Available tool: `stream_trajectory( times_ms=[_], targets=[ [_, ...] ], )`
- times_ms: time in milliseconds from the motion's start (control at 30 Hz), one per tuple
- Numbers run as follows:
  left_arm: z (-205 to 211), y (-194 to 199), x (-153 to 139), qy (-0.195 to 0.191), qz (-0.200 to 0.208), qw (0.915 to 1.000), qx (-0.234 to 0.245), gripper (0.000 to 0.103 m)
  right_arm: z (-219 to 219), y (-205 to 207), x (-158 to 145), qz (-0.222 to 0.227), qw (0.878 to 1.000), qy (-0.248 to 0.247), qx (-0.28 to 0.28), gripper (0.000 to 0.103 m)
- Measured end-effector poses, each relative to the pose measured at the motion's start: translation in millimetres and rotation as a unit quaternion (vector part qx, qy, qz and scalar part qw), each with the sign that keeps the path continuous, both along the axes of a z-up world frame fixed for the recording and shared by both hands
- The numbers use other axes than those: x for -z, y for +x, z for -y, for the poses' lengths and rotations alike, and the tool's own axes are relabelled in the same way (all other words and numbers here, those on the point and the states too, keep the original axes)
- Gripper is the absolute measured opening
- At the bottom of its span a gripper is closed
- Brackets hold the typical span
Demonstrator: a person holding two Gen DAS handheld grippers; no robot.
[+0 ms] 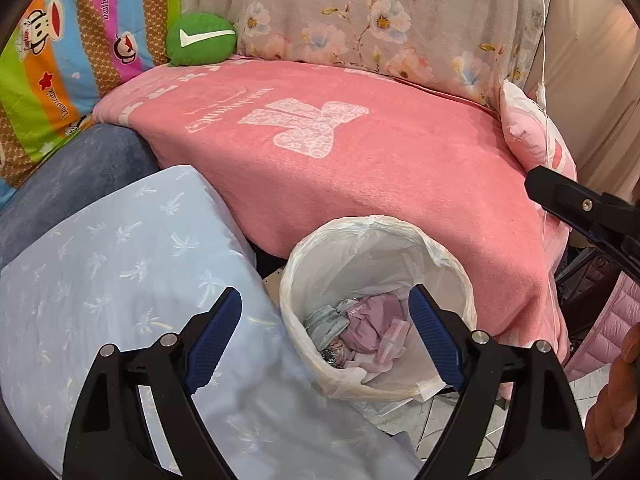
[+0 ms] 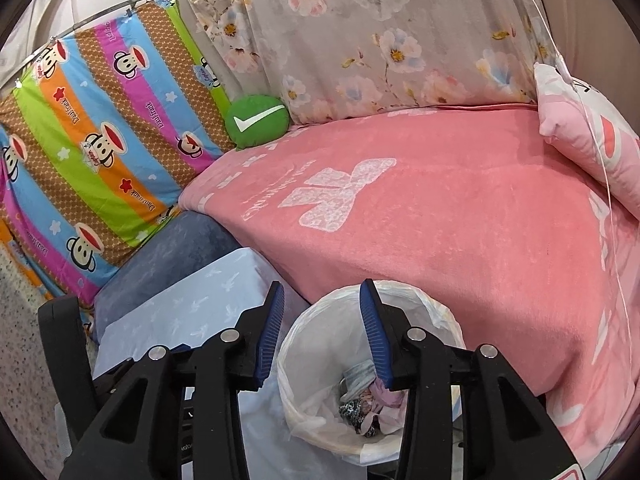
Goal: Collect trash
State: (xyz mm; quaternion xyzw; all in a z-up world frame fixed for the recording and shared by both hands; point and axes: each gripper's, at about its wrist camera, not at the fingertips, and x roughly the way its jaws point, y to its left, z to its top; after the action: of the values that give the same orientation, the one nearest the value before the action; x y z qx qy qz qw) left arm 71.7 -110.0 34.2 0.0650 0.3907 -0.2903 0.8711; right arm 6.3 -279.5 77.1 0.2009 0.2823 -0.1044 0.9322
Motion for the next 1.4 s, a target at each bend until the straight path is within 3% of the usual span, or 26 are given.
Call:
stream_trajectory(
  times_ms=[133, 500, 833, 1000, 1100, 1233, 1400],
  targets=[
    [-8, -7, -4, 0.008, 0.015, 0.9998, -0.005, 0.084, -9, -6, -1, -0.007, 1.0, -0.012, -0.004, 0.049],
    [-31, -26, -11, 0.033, 0.053, 0.9977, -0.027, 0.089, -35, -29, 4, -0.032, 0.997, -0.068, -0.007, 0.05],
    [-44, -39, -7, 0.045, 0.057, 0.9962, -0.048, 0.091, -54, -44, 9, -0.046, 0.993, -0.108, -0.009, 0.062],
    [-48, -46, -5, 0.049, 0.058, 0.9957, -0.053, 0.092, -58, -49, 10, -0.053, 0.992, -0.116, -0.007, 0.063],
    [-50, -48, -5, 0.046, 0.054, 0.996, -0.055, 0.092, -58, -52, 11, -0.057, 0.992, -0.113, -0.009, 0.078],
    [-51, -51, -5, 0.044, 0.052, 0.9959, -0.06, 0.092, -60, -56, 13, -0.059, 0.991, -0.119, -0.011, 0.085],
    [-52, -55, -3, 0.047, 0.056, 0.9951, -0.067, 0.095, -60, -58, 18, -0.06, 0.991, -0.122, -0.008, 0.085]
  ],
)
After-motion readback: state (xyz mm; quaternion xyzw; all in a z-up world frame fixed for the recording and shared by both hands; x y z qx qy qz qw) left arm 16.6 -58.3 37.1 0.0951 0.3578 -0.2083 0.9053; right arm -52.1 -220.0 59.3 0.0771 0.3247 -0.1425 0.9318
